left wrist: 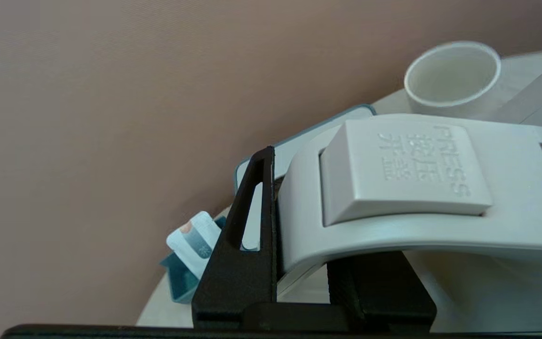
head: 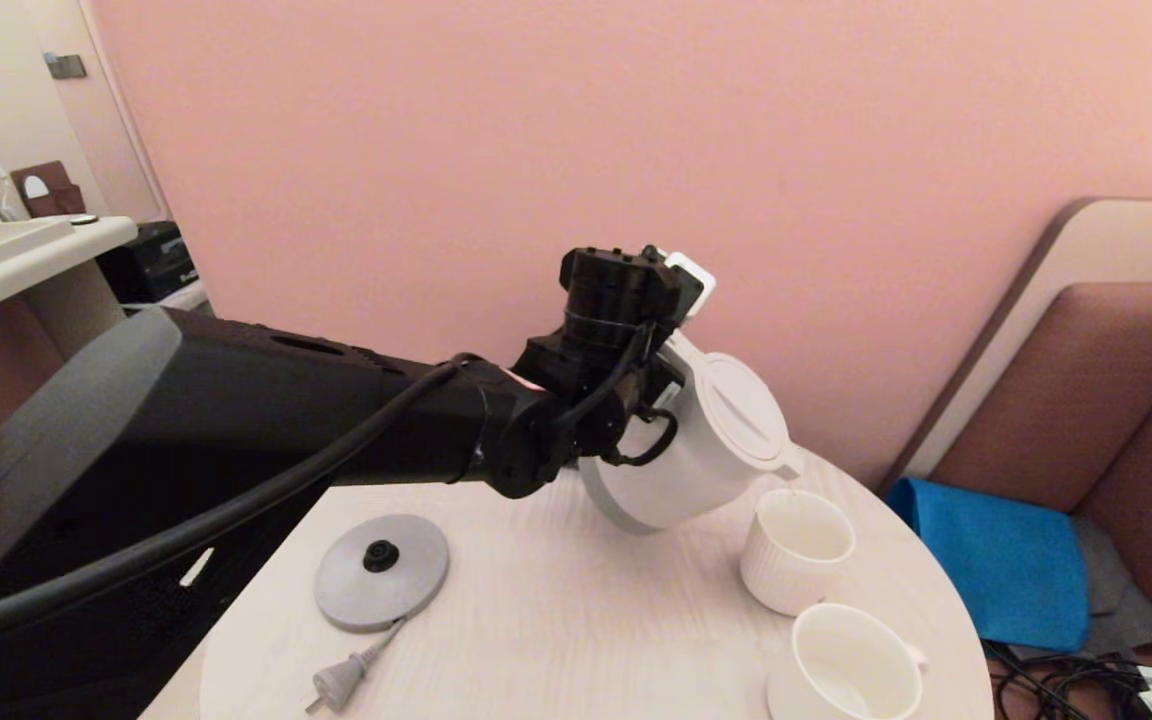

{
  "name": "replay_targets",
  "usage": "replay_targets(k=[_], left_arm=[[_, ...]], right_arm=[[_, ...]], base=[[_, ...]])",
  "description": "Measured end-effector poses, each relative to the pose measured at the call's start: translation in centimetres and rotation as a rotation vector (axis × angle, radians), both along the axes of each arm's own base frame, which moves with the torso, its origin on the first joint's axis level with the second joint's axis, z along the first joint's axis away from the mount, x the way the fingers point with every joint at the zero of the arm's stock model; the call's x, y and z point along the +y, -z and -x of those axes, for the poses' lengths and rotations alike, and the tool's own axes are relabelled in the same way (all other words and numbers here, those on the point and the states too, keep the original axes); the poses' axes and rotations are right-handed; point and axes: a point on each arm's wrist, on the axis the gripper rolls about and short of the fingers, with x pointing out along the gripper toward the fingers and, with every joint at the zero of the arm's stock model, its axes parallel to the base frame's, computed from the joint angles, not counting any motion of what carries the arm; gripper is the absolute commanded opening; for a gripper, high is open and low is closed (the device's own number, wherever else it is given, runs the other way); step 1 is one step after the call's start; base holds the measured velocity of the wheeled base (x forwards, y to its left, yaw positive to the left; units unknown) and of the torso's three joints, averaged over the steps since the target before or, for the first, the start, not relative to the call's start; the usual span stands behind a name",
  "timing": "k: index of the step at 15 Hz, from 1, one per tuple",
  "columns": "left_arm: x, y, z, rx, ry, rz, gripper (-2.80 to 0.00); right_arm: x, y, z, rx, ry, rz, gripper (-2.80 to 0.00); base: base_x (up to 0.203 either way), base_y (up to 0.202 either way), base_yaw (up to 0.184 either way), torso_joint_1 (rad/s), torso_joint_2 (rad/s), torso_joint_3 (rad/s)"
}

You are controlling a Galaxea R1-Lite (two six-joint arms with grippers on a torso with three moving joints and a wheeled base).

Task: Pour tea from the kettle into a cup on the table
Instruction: Pour water into the cup

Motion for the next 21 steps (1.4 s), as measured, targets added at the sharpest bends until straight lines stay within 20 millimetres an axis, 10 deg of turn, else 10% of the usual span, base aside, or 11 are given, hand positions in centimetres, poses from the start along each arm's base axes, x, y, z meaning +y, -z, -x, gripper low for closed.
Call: replay_targets(k=[21], left_arm=[[-1.7, 0.7, -0.4, -0.038, 0.0, -0.07, -2.8]], right_arm=[[0.0, 0.0, 0.0, 0.0, 0.0, 0.0, -2.8]], base=[[0.0, 0.0, 0.0, 0.0, 0.0, 0.0]])
